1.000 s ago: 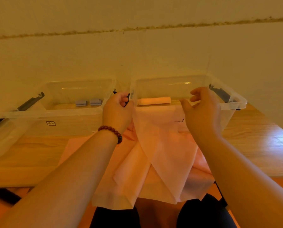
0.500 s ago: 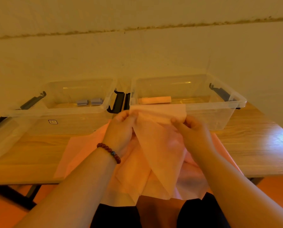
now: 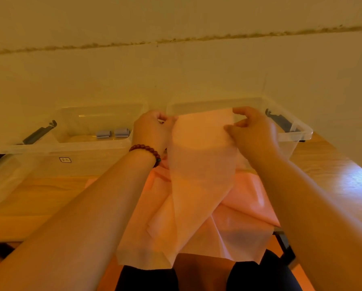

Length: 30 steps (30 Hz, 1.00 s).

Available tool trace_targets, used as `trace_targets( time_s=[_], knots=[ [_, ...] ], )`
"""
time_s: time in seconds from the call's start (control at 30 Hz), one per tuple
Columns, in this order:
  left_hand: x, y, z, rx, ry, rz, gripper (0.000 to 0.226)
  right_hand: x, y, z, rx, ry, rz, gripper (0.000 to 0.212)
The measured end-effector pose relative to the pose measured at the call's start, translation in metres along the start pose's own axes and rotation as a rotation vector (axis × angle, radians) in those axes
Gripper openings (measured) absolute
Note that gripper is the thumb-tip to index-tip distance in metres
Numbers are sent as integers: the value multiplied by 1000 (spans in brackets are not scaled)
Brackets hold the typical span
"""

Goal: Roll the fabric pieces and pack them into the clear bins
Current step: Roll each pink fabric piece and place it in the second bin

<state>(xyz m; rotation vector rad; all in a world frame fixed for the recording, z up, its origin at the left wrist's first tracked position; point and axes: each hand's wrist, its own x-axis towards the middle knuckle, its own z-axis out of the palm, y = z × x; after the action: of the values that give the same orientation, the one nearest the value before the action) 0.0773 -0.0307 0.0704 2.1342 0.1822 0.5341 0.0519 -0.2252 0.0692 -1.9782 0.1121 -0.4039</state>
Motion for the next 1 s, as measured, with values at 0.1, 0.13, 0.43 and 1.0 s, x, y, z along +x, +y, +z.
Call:
trace_targets(
  time_s=[0.1, 0.13, 0.43, 1.0],
  knots=[
    [-5, -9, 5, 6, -59, 9, 15, -1, 12, 5, -128, 132, -86, 28],
    [-9, -11, 6, -4, -56, 13, 11, -3, 17, 7, -147, 153, -113, 24],
    [-56, -40, 15, -286, -42, -275, 31, -36, 40, 21, 174, 273, -16, 23],
    [-69, -15, -9, -831, -493, -399, 17, -35, 8, 11, 603, -10, 147, 31]
  ],
)
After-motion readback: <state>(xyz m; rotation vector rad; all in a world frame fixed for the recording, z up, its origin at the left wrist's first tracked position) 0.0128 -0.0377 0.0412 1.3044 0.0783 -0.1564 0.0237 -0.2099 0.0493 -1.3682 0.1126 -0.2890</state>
